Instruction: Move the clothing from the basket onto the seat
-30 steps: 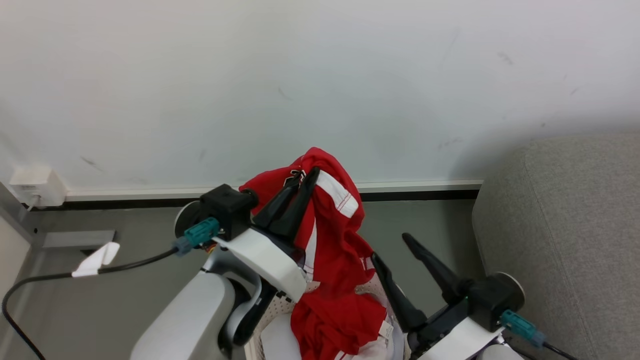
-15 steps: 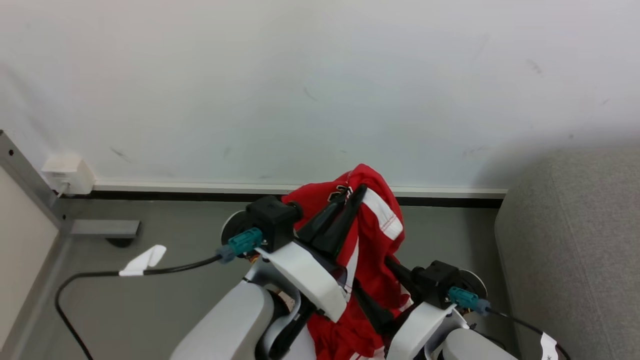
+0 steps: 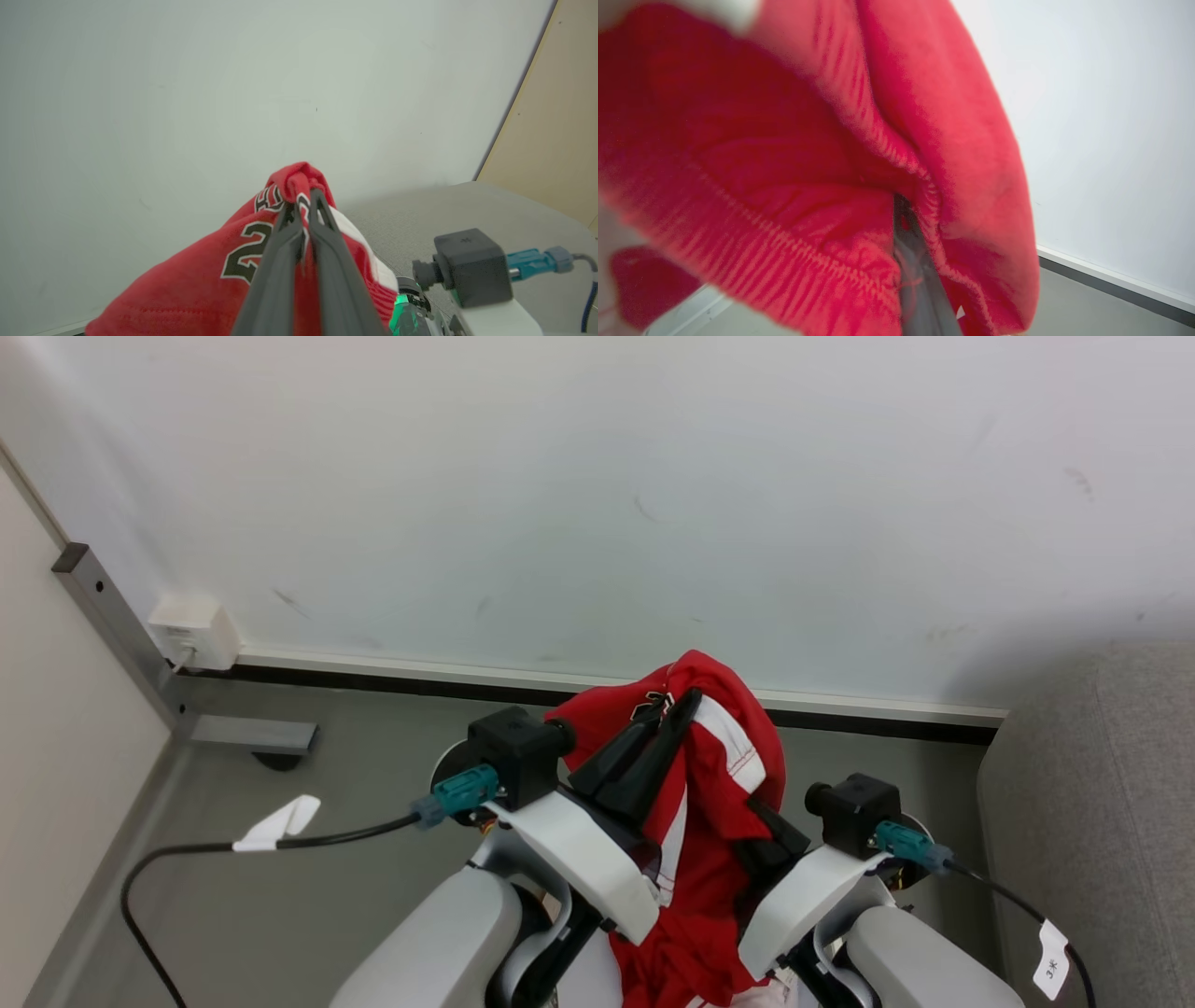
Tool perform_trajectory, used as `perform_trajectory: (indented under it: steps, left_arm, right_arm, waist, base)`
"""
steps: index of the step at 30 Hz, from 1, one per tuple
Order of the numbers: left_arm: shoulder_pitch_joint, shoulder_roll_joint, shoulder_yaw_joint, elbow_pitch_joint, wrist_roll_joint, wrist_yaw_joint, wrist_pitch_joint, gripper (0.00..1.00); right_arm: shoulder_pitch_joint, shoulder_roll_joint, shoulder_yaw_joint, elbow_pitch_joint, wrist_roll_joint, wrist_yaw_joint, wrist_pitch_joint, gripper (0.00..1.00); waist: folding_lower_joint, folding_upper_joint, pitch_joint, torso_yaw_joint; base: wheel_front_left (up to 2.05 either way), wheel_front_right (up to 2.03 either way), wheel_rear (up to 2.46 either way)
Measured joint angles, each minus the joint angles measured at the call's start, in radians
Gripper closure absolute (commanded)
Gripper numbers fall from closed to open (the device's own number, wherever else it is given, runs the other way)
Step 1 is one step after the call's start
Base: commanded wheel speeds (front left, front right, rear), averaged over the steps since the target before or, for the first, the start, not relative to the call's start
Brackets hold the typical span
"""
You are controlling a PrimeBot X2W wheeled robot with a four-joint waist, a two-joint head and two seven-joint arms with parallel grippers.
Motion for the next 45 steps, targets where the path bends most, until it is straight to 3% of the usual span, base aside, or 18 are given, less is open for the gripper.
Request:
perform_trajectory:
  steps: [13, 15, 16, 33, 45]
  left_arm:
    - [0.043, 0.037, 0.003, 0.012, -0.009, 0.018, -0.01, 0.98]
    - [0.05, 0.042, 0.001, 0.013, -0.009, 0.02, -0.014, 0.42]
    - [0.053, 0.043, 0.0, 0.012, -0.009, 0.019, -0.018, 0.0]
    - [0.082, 0.07, -0.029, 0.014, 0.017, 0.017, -0.065, 0.0]
    - [0.081, 0.088, -0.051, 0.03, 0.037, -0.007, -0.116, 0.0]
  right_arm:
    - [0.067, -0.005, -0.281, -0.154, -0.13, 0.0, 0.0, 1.0]
    - [0.082, -0.008, -0.314, -0.183, -0.156, 0.0, 0.0, 1.0]
    - [0.088, -0.01, -0.327, -0.198, -0.164, 0.0, 0.0, 1.0]
    - [0.14, -0.084, -0.487, -0.383, -0.258, 0.0, 0.0, 1.0]
    - [0.188, -0.096, -0.563, -0.486, -0.288, 0.0, 0.0, 1.0]
  waist:
    - [0.0, 0.0, 0.008, -0.046]
    - [0.0, 0.0, 0.01, -0.06]
    - [0.0, 0.0, 0.011, -0.067]
    - [-0.0001, 0.0, 0.03, -0.27]
    - [-0.0001, 0.0, 0.059, -0.446]
  base:
    - [0.0, 0.0, 0.0]
    - [0.0, 0.0, 0.0]
    - [0.0, 0.0, 0.0]
    - [0.0, 0.0, 0.0]
    - [0.0, 0.0, 0.0]
